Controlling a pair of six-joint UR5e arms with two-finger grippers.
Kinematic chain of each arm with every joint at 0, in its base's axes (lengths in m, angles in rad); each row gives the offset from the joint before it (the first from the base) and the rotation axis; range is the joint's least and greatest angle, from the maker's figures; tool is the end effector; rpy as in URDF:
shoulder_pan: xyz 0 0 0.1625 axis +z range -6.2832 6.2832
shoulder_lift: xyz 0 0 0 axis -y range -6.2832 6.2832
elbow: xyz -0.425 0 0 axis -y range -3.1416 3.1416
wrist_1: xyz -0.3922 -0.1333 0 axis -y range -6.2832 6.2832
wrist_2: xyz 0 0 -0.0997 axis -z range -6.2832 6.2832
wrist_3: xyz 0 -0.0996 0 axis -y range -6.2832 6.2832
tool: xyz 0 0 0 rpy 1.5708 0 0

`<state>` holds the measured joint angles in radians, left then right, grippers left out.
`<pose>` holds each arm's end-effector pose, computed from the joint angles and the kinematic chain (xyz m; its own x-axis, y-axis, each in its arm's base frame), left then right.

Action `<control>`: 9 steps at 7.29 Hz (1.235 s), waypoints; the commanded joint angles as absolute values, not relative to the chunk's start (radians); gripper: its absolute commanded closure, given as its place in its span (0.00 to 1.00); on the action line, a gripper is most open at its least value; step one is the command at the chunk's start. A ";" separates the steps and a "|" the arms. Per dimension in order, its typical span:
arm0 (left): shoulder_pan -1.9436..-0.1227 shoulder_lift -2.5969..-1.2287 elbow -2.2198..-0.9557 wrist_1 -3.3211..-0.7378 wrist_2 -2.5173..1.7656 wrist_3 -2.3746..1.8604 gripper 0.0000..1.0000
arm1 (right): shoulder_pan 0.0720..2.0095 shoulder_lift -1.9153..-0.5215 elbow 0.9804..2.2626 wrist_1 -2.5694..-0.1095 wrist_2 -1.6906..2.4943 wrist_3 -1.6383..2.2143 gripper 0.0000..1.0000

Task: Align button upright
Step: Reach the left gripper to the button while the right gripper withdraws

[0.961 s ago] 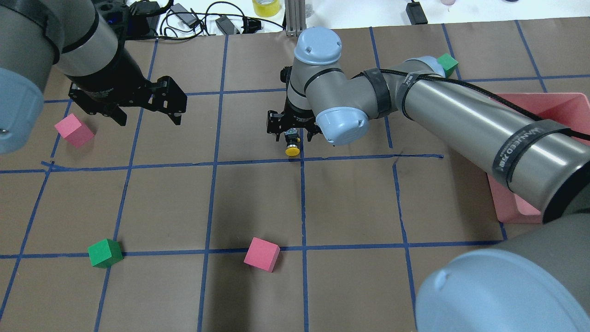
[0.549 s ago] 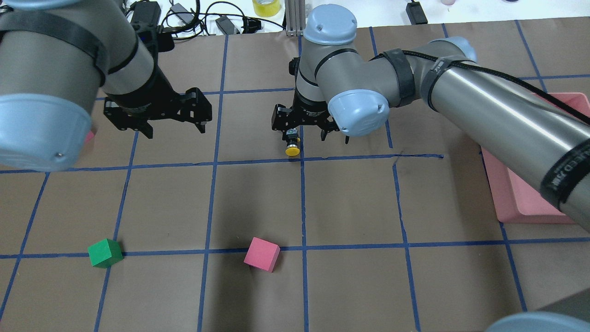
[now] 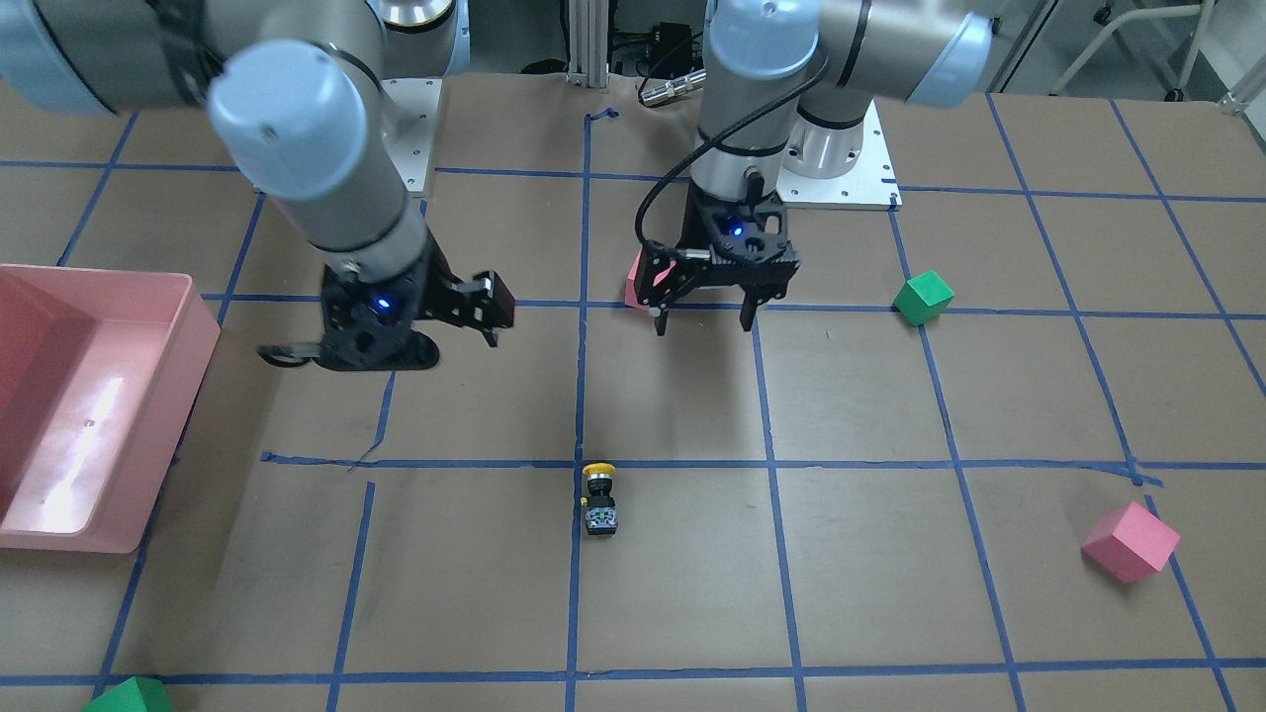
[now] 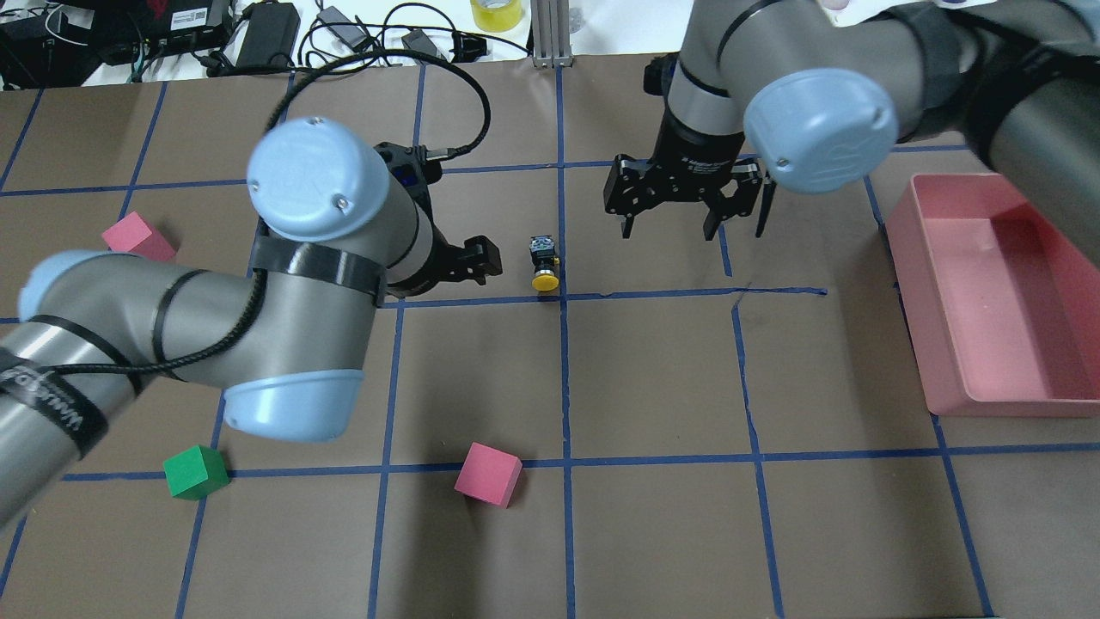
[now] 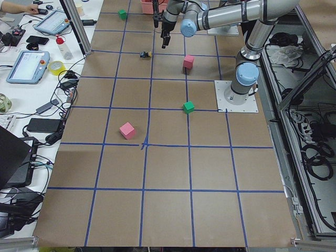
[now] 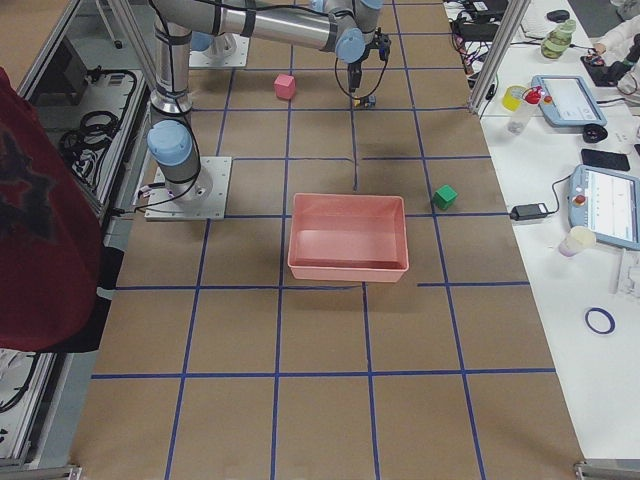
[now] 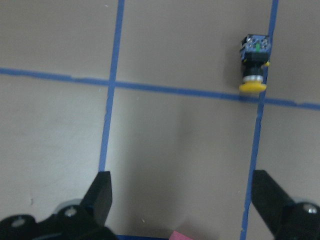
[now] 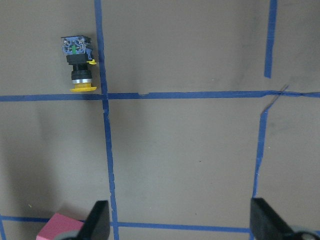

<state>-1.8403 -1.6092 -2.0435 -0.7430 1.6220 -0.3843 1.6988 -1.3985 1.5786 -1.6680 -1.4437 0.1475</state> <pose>-0.2525 -0.4325 0.3319 -0.9912 -0.1111 0.0717 -0.1279 0.9431 -0.3069 0.2149 -0.5268 0.4042 -0.9932 0.0303 -0.1128 0.0190 0.9948 0.1005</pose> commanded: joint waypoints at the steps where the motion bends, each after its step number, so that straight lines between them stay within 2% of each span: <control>1: -1.917 -1.737 -2.109 -0.446 1.689 -0.443 0.00 | 1.661 -1.471 1.568 -1.602 -1.468 0.138 0.00; 2: -1.948 -1.811 -2.109 -0.322 1.742 -0.448 0.00 | 1.660 -1.515 1.566 -1.608 -1.550 0.138 0.00; 5: -2.009 -2.021 -2.096 -0.024 1.824 -0.457 0.00 | 1.661 -1.534 1.560 -1.591 -1.574 0.140 0.00; 9: -2.036 -2.164 -2.054 0.107 1.864 -0.460 0.00 | 1.645 -1.534 1.565 -1.577 -1.606 0.137 0.00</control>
<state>-2.0325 -2.1339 -2.0587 0.0704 1.8589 -0.4598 1.6581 -1.5339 1.5638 -1.5796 -1.5816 0.1401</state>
